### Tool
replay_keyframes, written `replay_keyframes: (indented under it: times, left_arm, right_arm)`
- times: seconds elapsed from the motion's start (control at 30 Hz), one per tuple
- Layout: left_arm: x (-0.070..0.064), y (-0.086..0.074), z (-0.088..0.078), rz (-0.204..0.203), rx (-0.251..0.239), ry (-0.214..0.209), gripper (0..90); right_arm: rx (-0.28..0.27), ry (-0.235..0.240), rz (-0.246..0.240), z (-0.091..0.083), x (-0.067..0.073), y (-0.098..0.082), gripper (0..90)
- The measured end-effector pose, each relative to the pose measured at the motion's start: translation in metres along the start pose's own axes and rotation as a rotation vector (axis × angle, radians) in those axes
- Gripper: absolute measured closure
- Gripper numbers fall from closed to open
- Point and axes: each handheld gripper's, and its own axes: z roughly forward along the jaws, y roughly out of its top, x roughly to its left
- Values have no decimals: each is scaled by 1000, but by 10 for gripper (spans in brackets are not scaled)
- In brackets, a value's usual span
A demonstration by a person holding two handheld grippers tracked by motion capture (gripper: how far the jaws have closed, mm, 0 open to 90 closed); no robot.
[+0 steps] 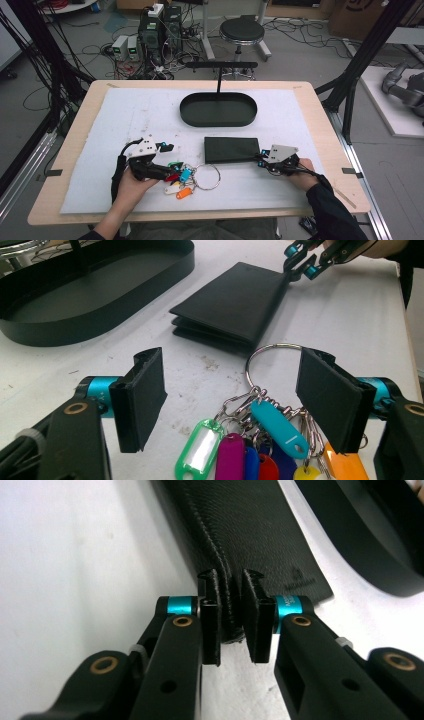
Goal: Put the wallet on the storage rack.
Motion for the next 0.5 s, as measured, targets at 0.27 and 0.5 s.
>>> replay_keyframes:
  times: [0.27, 0.5]
  left_arm:
    - [0, 3, 6, 16, -3, -14, 277]
    - [-6, 12, 16, 85, -4, -20, 292]
  right_arm:
    - [-109, 129, 173, -17, -12, 0, 824]
    - [-186, 223, 273, -23, -16, 4, 827]
